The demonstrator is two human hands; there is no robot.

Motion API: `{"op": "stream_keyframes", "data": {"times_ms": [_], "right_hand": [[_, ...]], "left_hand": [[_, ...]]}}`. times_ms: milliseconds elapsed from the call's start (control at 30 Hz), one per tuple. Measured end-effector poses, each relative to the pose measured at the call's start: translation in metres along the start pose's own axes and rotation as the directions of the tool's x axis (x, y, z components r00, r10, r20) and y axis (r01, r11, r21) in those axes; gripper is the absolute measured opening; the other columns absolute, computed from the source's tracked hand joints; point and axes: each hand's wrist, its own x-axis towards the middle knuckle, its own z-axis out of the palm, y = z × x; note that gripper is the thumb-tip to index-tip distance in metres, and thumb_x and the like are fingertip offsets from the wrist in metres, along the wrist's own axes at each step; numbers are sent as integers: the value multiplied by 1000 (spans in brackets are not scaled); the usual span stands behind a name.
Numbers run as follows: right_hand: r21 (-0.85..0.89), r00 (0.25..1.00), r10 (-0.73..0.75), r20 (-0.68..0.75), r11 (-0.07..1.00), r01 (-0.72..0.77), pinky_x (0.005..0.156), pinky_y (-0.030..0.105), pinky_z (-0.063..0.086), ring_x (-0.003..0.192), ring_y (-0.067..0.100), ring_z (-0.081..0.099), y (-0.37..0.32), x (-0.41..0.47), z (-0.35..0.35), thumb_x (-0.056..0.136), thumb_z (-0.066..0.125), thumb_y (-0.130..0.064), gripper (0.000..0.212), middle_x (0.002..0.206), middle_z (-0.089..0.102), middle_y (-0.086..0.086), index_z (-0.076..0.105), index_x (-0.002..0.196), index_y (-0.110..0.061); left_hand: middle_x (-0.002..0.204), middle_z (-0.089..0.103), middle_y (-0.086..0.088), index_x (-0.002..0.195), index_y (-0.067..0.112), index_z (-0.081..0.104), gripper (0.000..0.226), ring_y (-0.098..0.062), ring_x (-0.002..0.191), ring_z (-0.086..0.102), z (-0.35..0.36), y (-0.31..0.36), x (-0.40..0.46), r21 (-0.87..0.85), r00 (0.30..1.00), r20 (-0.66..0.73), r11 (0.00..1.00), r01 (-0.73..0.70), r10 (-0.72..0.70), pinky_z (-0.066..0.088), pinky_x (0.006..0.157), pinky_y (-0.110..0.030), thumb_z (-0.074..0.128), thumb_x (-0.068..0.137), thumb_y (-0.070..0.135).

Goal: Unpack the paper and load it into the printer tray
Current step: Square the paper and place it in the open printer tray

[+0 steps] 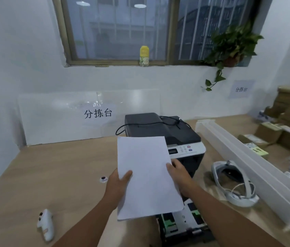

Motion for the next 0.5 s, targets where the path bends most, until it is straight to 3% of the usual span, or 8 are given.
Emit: {"op": "stream_keyframes", "data": {"times_ms": [200,367,500], "right_hand": [[-148,999,35,-16,988,-37,62,31,49,85,18,63,22,-14,-60,96,42,-33,21,96,63,3,49,111,-20],[-124,997,75,-26,989,-78,87,49,54,93,25,62,53,-18,-95,94,45,-31,20,107,61,10,47,108,-18],[-104,997,72,-38,992,-76,92,54,51,99,28,62,76,-17,-111,90,48,-30,22,110,62,10,48,109,-20]], "left_hand": [[102,75,4,110,25,66,38,-14,90,72,58,3,-25,8,999,35,1000,17,-17,57,84,-48,69,79,47],[109,72,5,117,22,63,35,-14,96,69,98,1,-45,48,998,52,998,34,-37,56,83,-38,67,87,39],[109,71,5,119,20,63,35,-12,95,68,118,-9,-52,47,998,30,997,55,-56,55,81,-34,67,87,36]]}}
